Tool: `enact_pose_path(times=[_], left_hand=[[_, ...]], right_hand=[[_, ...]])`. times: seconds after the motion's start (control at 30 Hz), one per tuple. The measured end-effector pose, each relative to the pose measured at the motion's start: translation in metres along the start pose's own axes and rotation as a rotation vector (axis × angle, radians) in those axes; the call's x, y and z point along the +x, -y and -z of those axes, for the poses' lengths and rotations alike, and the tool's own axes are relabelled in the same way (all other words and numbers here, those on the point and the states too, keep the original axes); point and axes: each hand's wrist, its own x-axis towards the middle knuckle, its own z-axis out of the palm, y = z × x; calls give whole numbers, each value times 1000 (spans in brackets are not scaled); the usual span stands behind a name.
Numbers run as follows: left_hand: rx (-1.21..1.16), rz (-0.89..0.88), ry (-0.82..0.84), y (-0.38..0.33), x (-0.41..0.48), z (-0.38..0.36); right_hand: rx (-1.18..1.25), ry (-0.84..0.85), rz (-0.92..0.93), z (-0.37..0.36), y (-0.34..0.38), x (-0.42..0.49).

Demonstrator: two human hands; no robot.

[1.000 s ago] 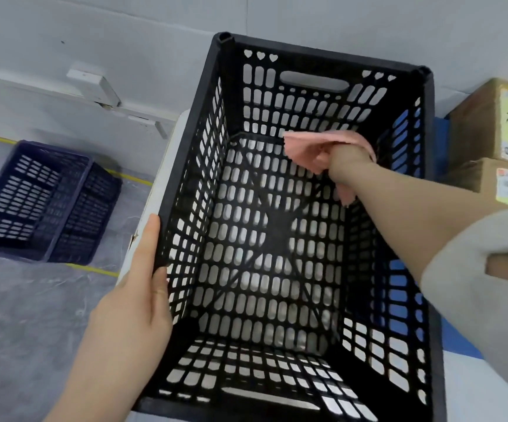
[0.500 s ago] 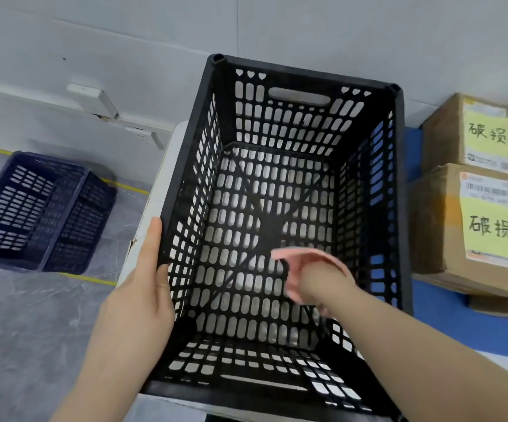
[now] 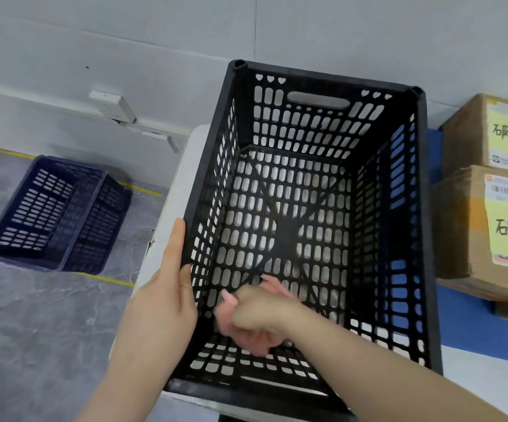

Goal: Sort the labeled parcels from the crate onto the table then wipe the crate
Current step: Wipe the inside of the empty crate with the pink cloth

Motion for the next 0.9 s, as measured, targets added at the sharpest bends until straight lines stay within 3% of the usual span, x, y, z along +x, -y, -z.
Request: enact_pose_path(times=[0.07, 0.2, 0.33, 0.43, 0.53, 0.63, 0.7, 0.77, 0.8, 0.9], left_hand=[[9, -7, -13, 1, 0, 0], [21, -17, -14, 2, 0, -1], [20, -6, -9, 1, 0, -1], [-15, 23, -1, 1, -1, 0], [-37, 26, 3, -3, -2, 0], [-47, 20, -3, -2, -1, -2], [-30, 1, -6, 0, 0, -2], [-26, -7, 5, 0, 2, -2], [-31, -13, 9, 0, 2, -3], [-14, -38, 9, 3, 7, 1]], right_hand=[[135, -21, 143, -13, 11, 6], [-71, -49, 184, -31, -1, 26], [-320, -151, 139, -2, -34, 15], [-354, -250, 126, 28, -81, -10], [-497, -429, -18, 44, -115, -25], [-853, -384, -293, 29, -92, -27], [-991, -347, -310, 22, -80, -28], [-955, -251, -285, 31, -70, -39], [-813, -254, -229, 37, -61, -50], [-463, -506, 60, 50, -41, -88]])
